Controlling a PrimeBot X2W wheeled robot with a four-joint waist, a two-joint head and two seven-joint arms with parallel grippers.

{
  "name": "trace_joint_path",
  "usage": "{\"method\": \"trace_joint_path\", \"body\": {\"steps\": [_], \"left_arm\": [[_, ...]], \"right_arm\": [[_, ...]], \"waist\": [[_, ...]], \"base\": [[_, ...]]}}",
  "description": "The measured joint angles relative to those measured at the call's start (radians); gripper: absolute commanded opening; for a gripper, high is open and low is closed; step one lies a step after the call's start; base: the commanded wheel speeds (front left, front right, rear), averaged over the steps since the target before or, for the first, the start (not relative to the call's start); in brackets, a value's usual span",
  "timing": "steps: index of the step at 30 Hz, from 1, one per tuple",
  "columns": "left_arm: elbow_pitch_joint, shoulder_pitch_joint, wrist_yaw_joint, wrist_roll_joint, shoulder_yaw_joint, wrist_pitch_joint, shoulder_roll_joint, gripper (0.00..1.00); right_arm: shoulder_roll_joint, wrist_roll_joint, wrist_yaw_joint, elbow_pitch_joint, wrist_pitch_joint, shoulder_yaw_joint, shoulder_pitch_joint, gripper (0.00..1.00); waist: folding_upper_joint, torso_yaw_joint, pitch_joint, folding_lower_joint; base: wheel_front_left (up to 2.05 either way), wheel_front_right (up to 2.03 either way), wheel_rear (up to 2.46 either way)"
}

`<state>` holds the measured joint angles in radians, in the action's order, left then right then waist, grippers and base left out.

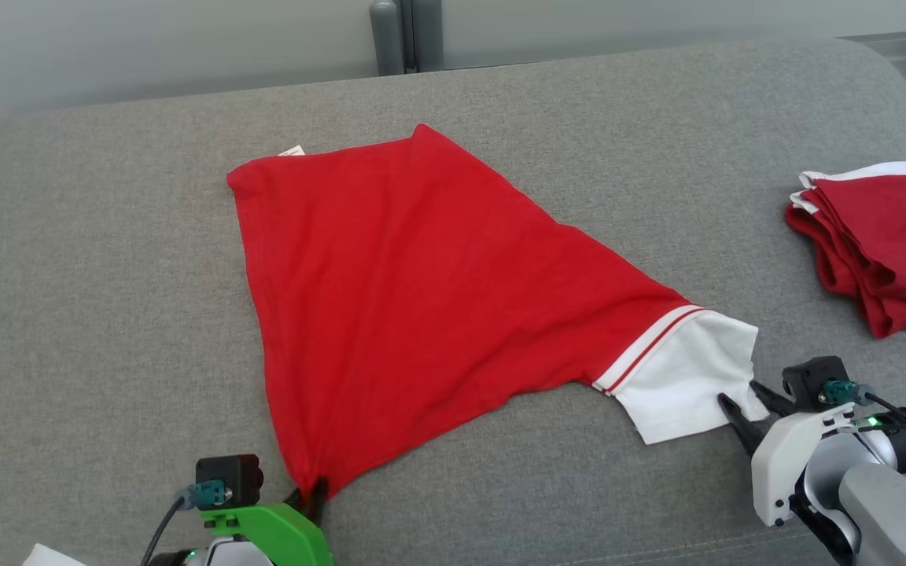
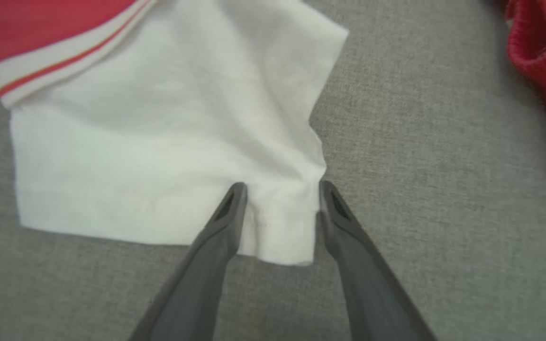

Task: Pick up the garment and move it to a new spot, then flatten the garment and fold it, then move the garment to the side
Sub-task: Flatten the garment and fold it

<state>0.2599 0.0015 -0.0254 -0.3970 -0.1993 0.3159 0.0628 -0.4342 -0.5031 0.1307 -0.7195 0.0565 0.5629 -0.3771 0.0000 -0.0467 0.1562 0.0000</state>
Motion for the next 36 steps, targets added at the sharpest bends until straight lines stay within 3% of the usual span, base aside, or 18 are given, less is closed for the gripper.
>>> {"method": "trace_joint_path", "body": {"steps": [6,11,16,19,24,25,29,33,36], "left_arm": [[-0.025,0.002,-0.015,-0.030,0.000,0.009,0.002,0.00],[-0.164,0.002,-0.019,-0.082,0.040,0.023,0.012,0.00],[-0.418,-0.011,-0.028,-0.164,0.085,0.077,0.029,0.00],[-0.645,-0.065,-0.034,-0.230,0.095,0.158,0.047,0.00],[-0.792,-0.269,-0.035,-0.279,0.109,0.283,0.095,0.00],[-0.792,-0.269,-0.035,-0.279,0.109,0.283,0.095,0.00],[-0.728,-0.529,-0.026,-0.276,0.112,0.379,0.140,0.00],[-0.528,-0.792,-0.015,-0.244,0.087,0.418,0.138,0.00],[-0.320,-0.971,-0.008,-0.195,0.066,0.367,0.104,0.00]], "right_arm": [[-0.019,-0.106,0.001,0.028,0.035,0.045,-0.005,0.00],[-0.077,-0.225,0.001,0.126,0.092,0.025,-0.016,0.00],[-0.162,-0.406,0.001,0.333,0.139,-0.093,-0.043,0.00],[-0.249,-0.538,0.001,0.556,0.138,-0.213,-0.049,0.00],[-0.330,-0.639,0.001,0.745,0.087,-0.377,-0.120,0.00],[-0.330,-0.639,0.001,0.745,0.087,-0.377,-0.120,0.00],[-0.327,-0.643,0.000,0.752,0.028,-0.484,-0.276,0.00],[-0.271,-0.541,0.000,0.647,-0.066,-0.499,-0.474,0.00],[-0.185,-0.449,0.000,0.508,-0.114,-0.507,-0.638,0.00]], "waist": [[0.0000,-0.002,-0.006,0.0000],[0.0000,-0.003,-0.018,0.0000],[0.0000,-0.006,-0.036,0.0000],[0.0000,-0.011,-0.034,0.0000],[0.0000,-0.009,-0.002,0.0000],[0.0000,-0.009,-0.002,0.0000],[0.0000,-0.004,0.042,0.0000],[0.0000,0.004,0.101,0.0000],[0.0000,0.014,0.149,0.0000]], "base": [[0.00,0.00,0.00],[0.00,0.00,0.00],[0.00,0.00,0.00],[0.00,0.00,0.00],[0.00,0.00,0.00],[0.00,0.00,0.00],[0.00,0.00,0.00],[0.00,0.00,0.00],[0.00,0.00,0.00]]}}
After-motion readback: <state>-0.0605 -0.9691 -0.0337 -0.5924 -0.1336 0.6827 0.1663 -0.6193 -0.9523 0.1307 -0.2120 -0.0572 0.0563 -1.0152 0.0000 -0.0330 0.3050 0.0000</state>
